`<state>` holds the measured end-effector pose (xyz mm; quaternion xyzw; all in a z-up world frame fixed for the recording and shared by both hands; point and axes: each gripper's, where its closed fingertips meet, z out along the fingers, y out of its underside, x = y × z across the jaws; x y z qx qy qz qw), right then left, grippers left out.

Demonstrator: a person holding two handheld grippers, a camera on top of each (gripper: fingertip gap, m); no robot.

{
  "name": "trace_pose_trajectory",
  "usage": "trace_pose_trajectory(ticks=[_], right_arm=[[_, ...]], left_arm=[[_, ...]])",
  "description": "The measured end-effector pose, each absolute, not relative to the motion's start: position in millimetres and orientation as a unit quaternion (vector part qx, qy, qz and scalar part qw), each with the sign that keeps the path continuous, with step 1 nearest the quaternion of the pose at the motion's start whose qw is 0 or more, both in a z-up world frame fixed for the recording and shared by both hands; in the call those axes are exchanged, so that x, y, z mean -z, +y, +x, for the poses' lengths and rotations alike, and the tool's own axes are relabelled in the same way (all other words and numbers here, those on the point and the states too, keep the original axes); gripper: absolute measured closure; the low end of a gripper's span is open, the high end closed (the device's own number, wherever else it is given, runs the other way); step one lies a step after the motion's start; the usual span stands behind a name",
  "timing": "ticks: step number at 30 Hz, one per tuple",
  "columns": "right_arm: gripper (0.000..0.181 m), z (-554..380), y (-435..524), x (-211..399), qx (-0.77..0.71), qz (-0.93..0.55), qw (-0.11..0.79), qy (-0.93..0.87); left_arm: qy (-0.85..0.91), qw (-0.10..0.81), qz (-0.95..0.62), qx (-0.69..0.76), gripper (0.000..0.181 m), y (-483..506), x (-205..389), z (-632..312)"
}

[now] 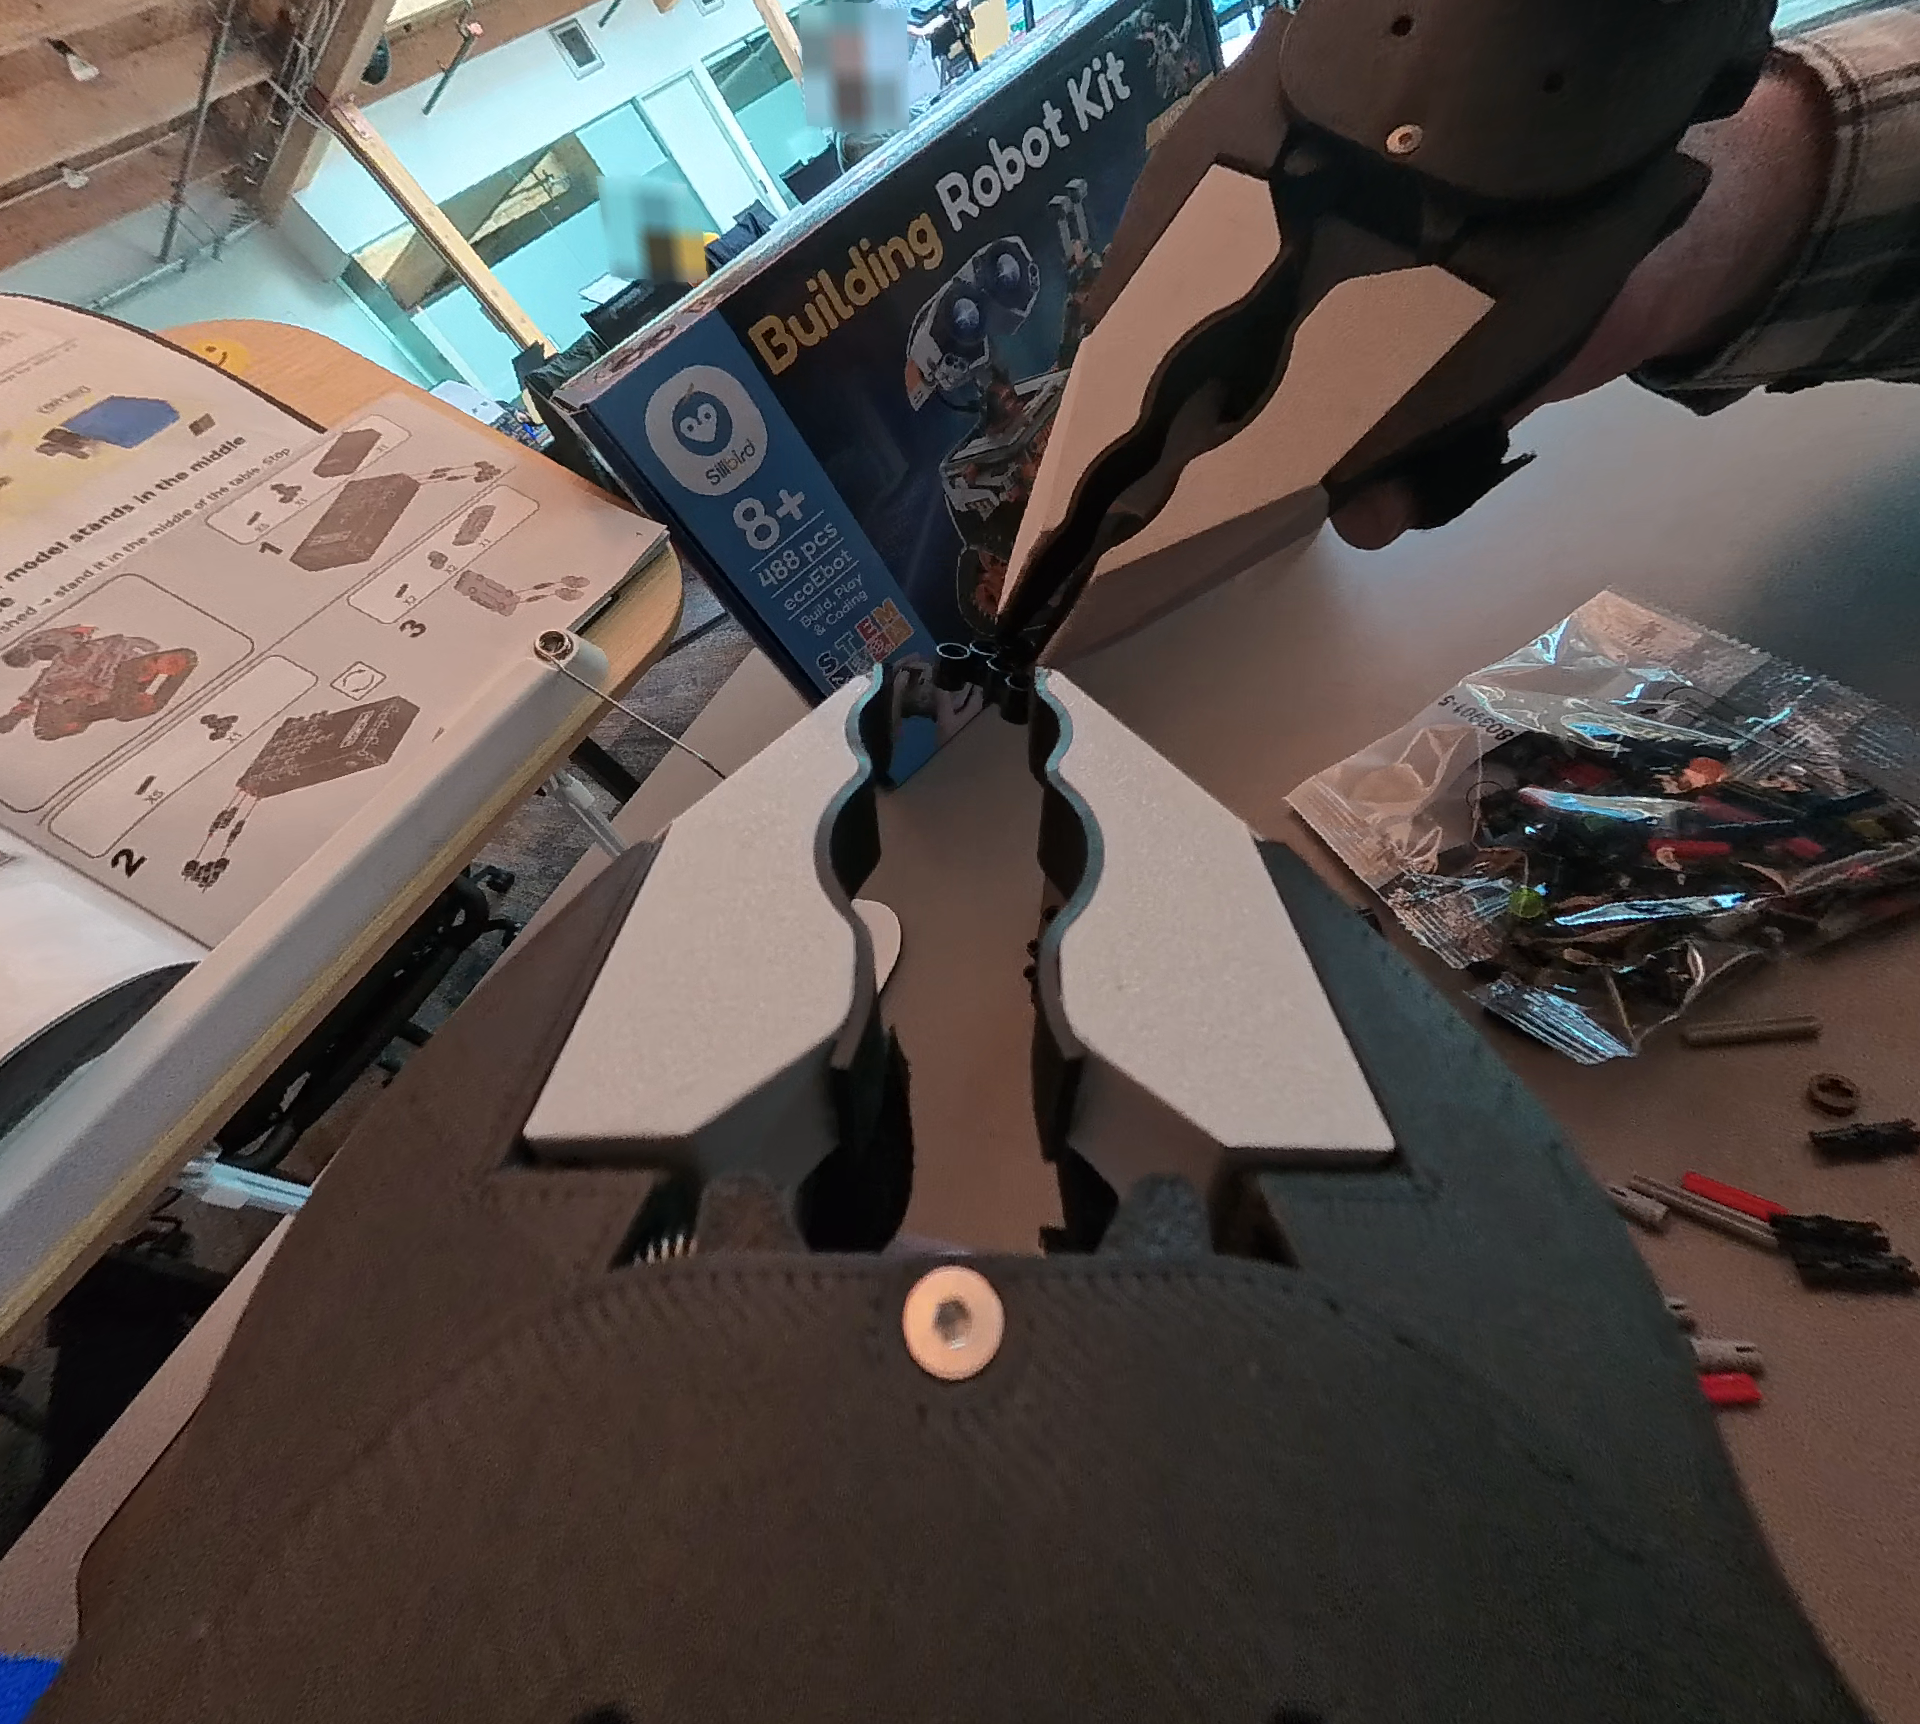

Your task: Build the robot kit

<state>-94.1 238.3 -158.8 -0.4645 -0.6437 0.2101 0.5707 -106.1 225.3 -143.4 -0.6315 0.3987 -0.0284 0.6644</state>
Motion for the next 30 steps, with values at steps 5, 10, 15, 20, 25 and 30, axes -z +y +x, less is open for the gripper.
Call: trace_pose_trajectory(ticks=[5, 10, 15, 20, 25, 30], right_arm=[[0.177, -94, 236, 161, -0.2, -0.454, 0.571, -0.654], [0.177, -95, 233, 163, -0.194, -0.444, 0.571, -0.662], [0.177, -95, 230, 164, -0.192, -0.437, 0.57, -0.669], [0.177, -96, 227, 165, -0.193, -0.431, 0.567, -0.675], [0.177, -96, 223, 167, -0.191, -0.421, 0.565, -0.683], [0.177, -97, 218, 168, -0.194, -0.411, 0.563, -0.691]], left_arm=[[0.401, 0.659, -0.636, 0.029, 0.158, 226, 146, -107], [0.413, 0.648, -0.639, 0.037, 0.158, 224, 150, -104], [0.422, 0.642, -0.639, 0.047, 0.158, 220, 152, -102], [0.421, 0.637, -0.644, 0.046, 0.159, 221, 154, -104], [0.425, 0.63, -0.648, 0.051, 0.159, 221, 157, -104], [0.43, 0.623, -0.651, 0.057, 0.159, 221, 161, -102]])
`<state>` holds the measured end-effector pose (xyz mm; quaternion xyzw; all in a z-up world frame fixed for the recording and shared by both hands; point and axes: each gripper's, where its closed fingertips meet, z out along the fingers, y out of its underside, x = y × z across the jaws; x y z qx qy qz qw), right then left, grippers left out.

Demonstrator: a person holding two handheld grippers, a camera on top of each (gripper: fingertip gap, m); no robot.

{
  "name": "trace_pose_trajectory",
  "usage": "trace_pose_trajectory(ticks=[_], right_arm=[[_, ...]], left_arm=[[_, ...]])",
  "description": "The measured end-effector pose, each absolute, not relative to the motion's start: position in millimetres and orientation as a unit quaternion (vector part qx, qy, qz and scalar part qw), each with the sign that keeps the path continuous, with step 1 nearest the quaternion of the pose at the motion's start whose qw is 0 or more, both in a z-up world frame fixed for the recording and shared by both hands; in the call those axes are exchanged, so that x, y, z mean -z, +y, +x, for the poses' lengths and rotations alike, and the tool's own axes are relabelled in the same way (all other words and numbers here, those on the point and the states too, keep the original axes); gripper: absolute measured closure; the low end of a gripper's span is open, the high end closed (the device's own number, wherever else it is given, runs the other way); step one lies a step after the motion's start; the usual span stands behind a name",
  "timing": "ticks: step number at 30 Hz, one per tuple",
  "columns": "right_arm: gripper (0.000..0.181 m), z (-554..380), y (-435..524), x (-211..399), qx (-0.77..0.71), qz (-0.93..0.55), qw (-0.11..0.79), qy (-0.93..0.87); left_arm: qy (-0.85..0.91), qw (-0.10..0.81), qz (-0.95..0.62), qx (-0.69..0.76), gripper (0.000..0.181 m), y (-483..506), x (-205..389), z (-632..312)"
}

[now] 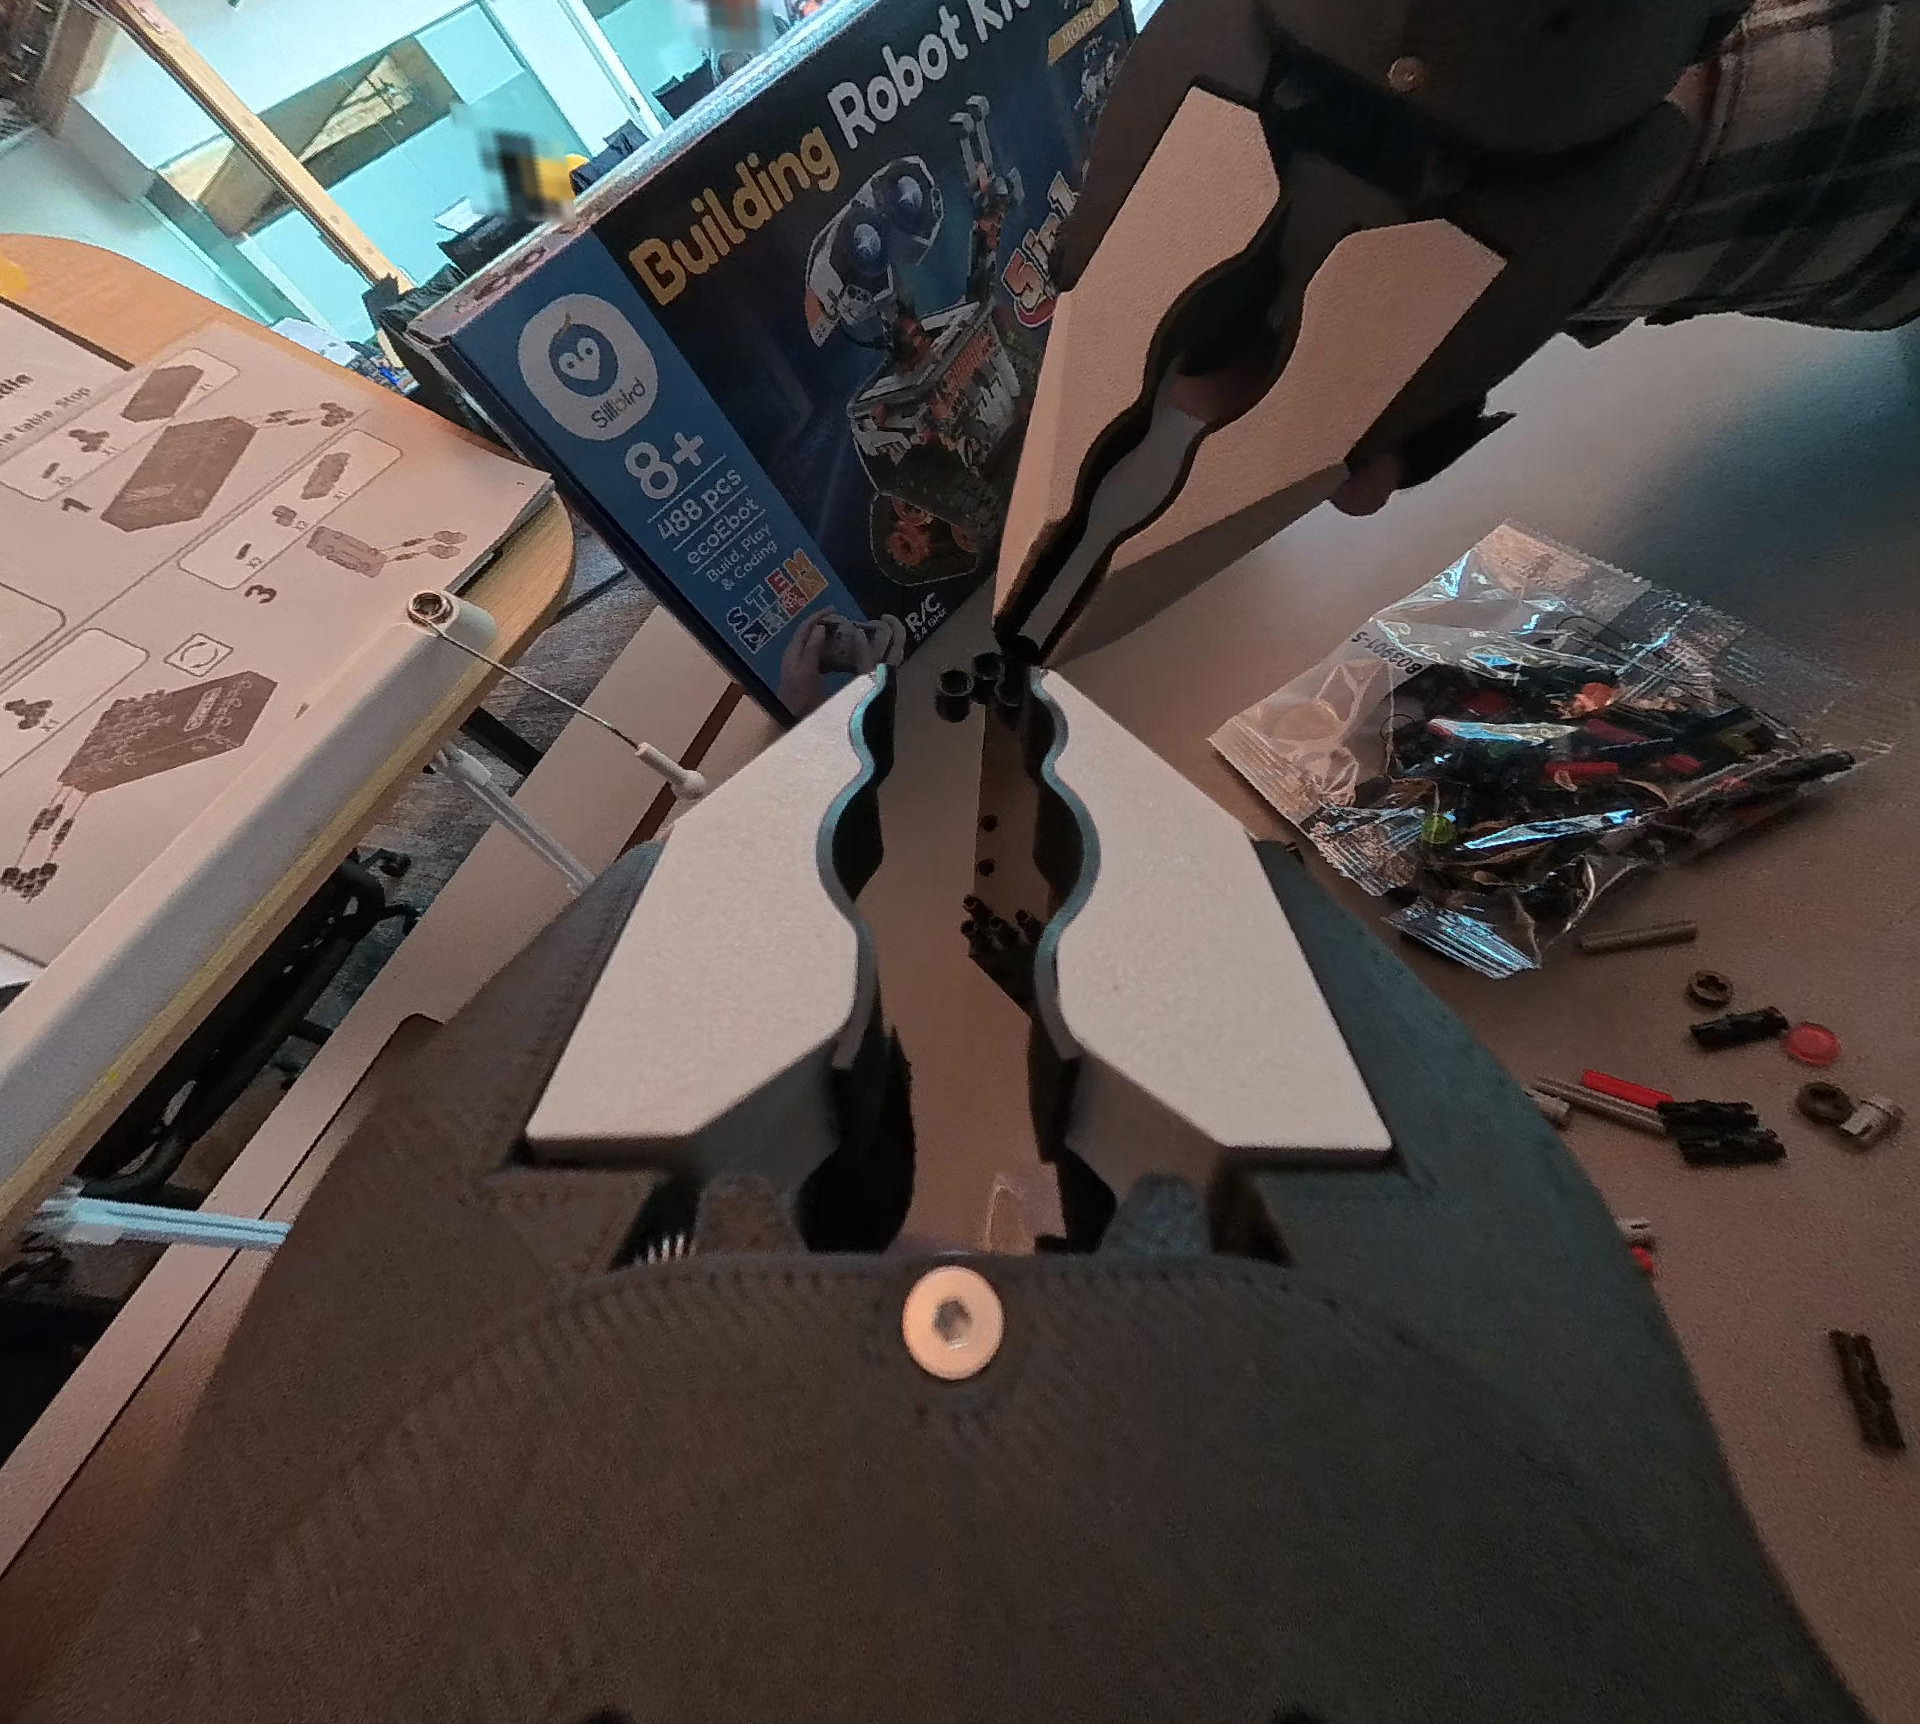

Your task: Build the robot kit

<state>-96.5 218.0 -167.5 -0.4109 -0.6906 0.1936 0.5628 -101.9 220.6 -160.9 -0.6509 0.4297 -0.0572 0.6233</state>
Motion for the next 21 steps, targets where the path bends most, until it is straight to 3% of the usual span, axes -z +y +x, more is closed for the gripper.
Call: trace_pose_trajectory(ticks=[21], right_arm=[[0.177, -98, 214, 161, -0.226, -0.417, 0.564, -0.676]], left_arm=[[0.437, 0.633, -0.639, 0.03, 0.165, 222, 162, -98]])
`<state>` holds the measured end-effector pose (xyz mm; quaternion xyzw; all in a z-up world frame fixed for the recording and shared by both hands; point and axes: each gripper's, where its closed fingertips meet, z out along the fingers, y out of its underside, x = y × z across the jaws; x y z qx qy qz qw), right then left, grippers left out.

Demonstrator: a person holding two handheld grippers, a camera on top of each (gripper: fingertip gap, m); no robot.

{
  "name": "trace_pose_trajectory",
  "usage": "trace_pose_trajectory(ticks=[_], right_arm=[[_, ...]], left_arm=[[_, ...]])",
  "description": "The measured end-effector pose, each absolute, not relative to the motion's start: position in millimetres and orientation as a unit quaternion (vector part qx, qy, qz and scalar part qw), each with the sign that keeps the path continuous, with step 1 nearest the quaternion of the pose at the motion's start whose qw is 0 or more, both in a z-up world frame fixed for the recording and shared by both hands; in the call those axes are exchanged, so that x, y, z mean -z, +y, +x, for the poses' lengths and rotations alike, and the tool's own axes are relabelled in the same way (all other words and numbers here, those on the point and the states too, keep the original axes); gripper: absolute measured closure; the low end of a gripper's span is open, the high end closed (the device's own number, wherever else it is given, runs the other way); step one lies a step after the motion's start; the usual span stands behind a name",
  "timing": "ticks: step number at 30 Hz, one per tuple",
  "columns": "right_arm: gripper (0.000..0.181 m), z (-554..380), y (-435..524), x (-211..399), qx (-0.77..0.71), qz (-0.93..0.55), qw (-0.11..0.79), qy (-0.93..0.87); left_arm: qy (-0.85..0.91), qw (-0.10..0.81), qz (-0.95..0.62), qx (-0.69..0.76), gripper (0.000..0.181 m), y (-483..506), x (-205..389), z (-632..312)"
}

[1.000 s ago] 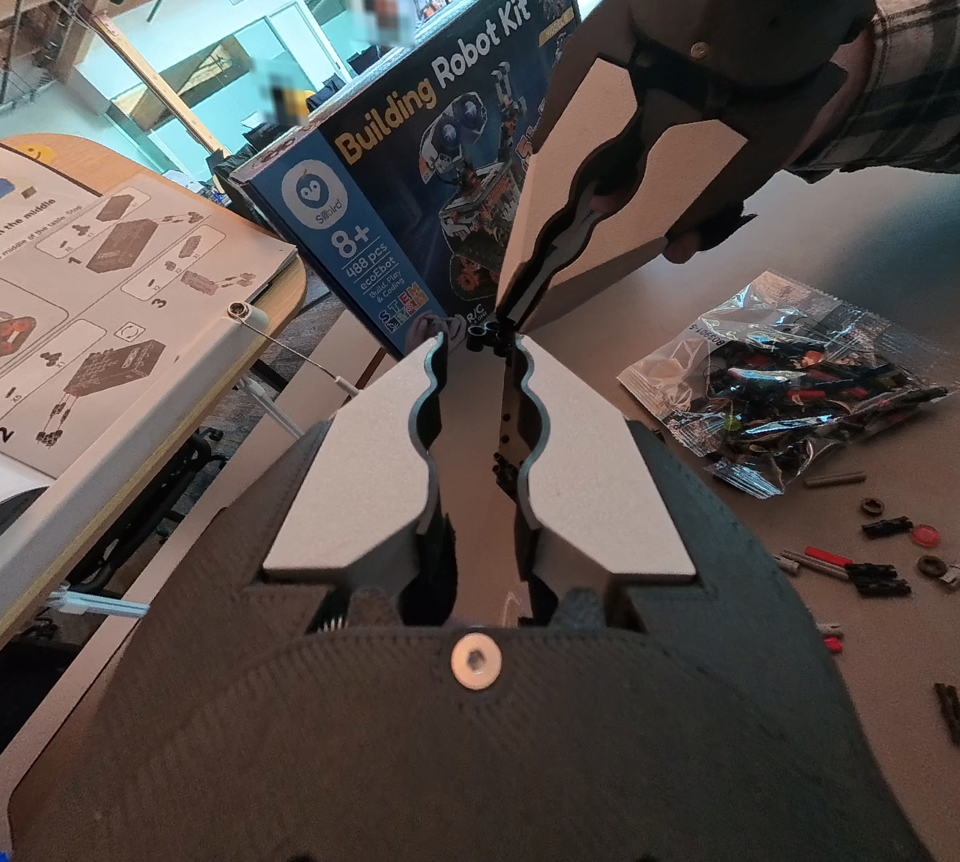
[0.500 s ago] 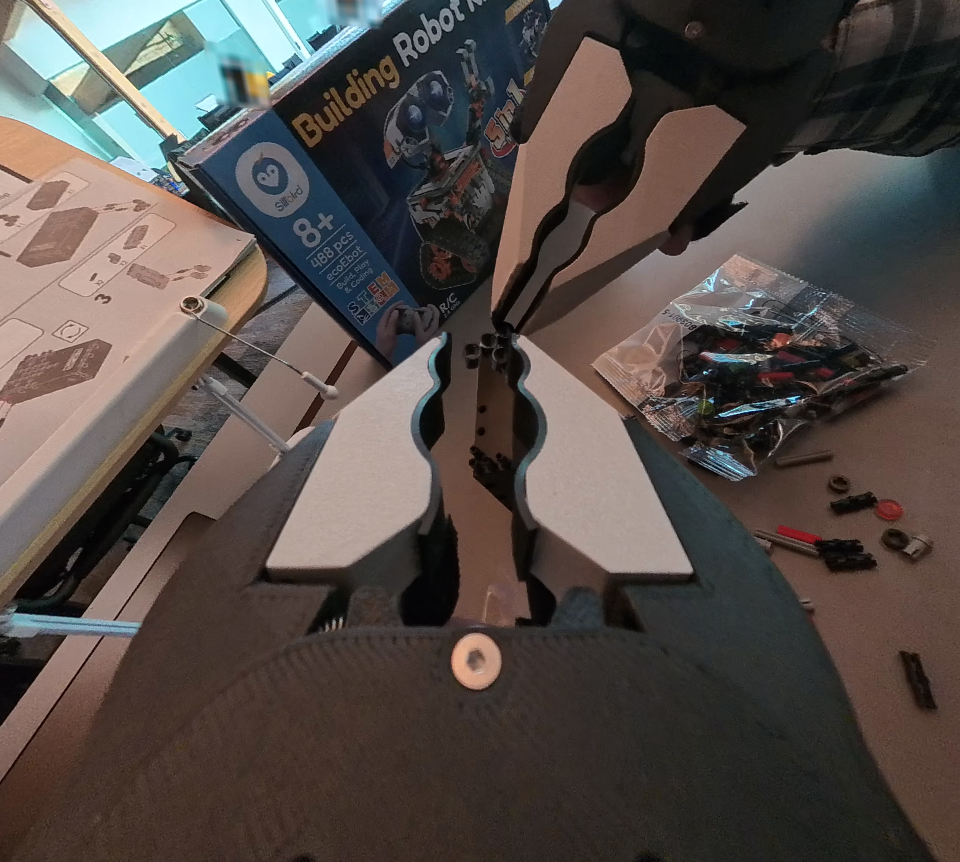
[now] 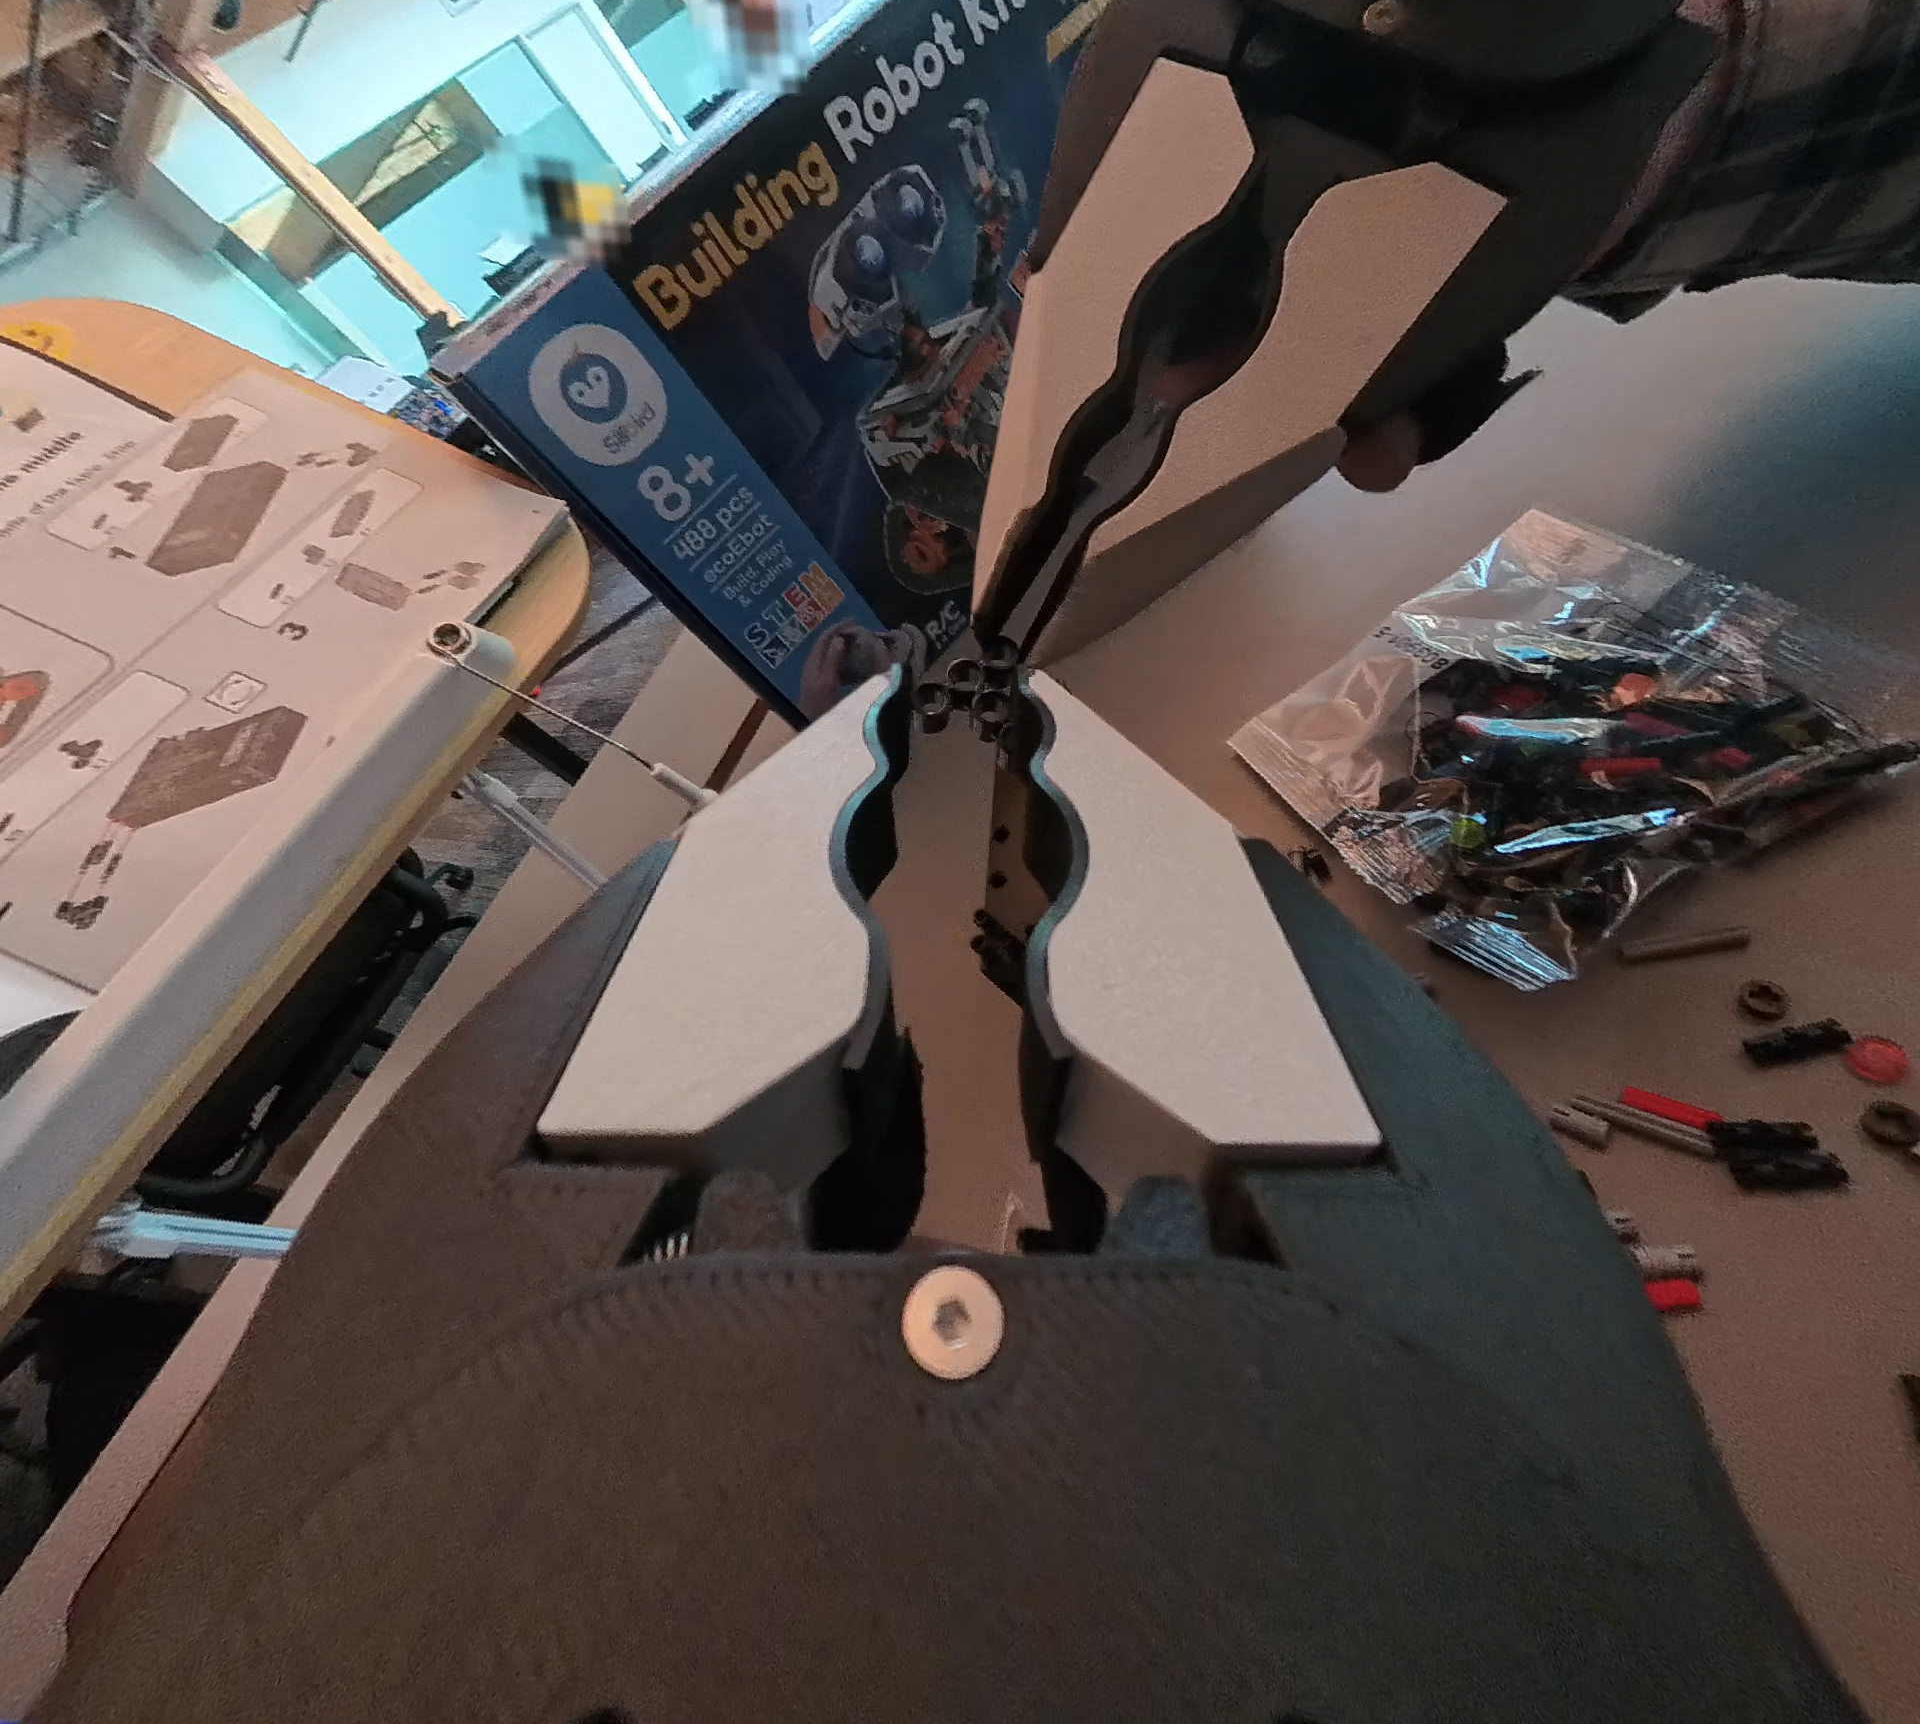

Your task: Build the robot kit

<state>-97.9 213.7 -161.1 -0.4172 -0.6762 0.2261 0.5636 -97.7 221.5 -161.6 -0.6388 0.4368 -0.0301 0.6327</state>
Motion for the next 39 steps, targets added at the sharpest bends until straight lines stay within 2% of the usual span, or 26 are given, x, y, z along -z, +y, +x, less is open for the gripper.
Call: trace_pose_trajectory(ticks=[13, 20, 26, 39], right_arm=[[0.172, -97, 221, 148, -0.329, -0.495, 0.526, -0.608], [0.173, -95, 220, 142, -0.286, -0.452, 0.573, -0.621], [0.167, -101, 210, 148, -0.264, -0.457, 0.562, -0.637], [0.166, -115, 208, 137, -0.258, -0.473, 0.615, -0.575]], left_arm=[[0.409, 0.678, -0.609, -0.041, 0.165, 226, 143, -102], [0.373, 0.683, -0.628, 0.035, 0.165, 225, 139, -101], [0.31, 0.694, -0.642, 0.097, 0.165, 228, 128, -106], [0.273, 0.701, -0.647, 0.121, 0.165, 230, 121, -110]])
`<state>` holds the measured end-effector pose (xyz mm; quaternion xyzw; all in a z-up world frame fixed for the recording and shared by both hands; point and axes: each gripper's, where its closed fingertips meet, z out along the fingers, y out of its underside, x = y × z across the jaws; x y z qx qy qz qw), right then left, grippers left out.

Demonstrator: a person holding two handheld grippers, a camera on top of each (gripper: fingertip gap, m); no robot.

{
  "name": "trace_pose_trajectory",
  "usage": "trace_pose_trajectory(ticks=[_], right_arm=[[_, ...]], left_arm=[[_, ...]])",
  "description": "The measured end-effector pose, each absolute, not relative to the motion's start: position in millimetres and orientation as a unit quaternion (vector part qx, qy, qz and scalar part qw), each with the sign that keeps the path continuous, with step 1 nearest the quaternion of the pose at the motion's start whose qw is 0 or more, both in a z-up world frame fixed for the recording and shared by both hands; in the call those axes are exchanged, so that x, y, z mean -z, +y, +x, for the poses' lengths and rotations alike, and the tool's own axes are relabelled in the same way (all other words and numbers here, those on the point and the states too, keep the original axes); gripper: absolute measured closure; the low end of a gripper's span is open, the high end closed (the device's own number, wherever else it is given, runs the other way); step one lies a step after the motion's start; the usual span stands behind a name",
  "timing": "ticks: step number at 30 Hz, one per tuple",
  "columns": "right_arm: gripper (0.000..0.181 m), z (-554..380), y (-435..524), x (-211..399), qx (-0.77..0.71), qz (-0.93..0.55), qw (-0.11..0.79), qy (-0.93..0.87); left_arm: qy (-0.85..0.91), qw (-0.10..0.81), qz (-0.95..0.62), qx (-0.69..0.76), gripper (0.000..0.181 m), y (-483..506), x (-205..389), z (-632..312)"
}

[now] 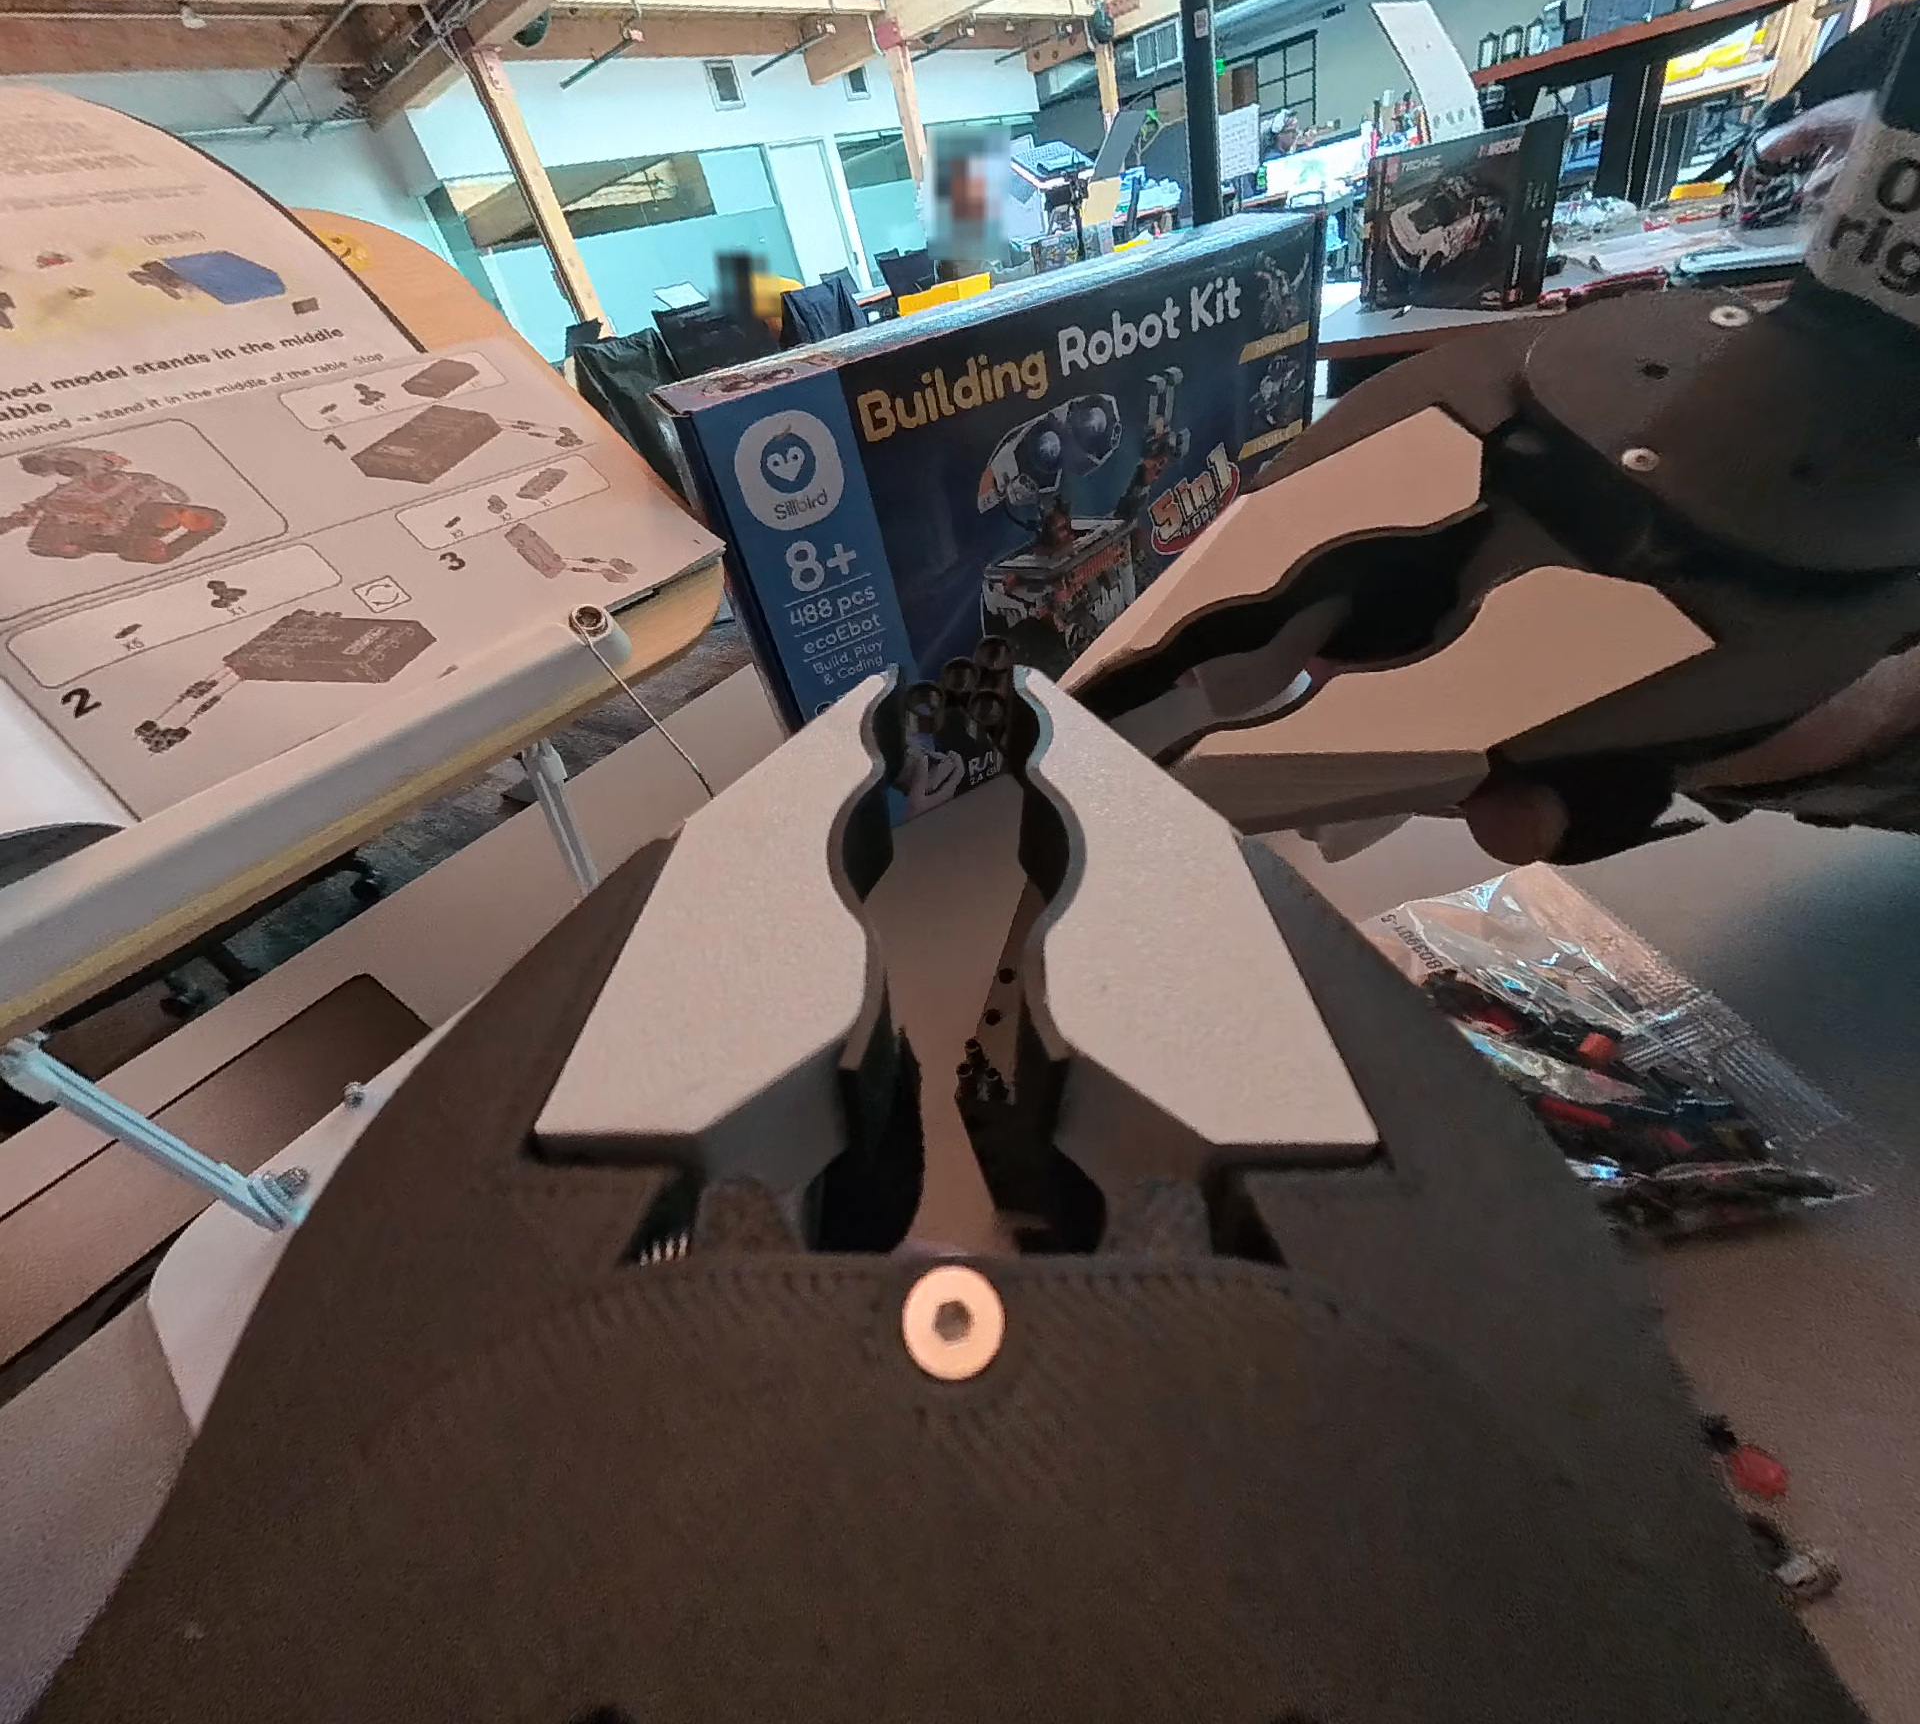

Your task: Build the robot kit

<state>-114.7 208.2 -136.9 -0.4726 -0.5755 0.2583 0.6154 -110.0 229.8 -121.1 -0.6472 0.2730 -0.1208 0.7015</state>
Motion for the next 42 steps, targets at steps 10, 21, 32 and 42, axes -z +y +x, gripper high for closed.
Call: trace_pose_trajectory(ticks=[10, 21, 32, 42], right_arm=[[0.167, -115, 212, 132, -0.245, -0.472, 0.646, -0.548], [0.167, -118, 206, 131, -0.341, -0.505, 0.595, -0.523], [0.168, -115, 205, 126, -0.404, -0.521, 0.563, -0.498], [0.175, -113, 209, 124, -0.372, -0.509, 0.594, -0.499]], left_arm=[[0.226, 0.701, -0.653, 0.176, 0.165, 232, 119, -110], [0.209, 0.705, -0.65, 0.189, 0.165, 233, 115, -113], [0.215, 0.713, -0.638, 0.197, 0.165, 230, 112, -111], [0.215, 0.707, -0.638, 0.218, 0.165, 229, 112, -108]])
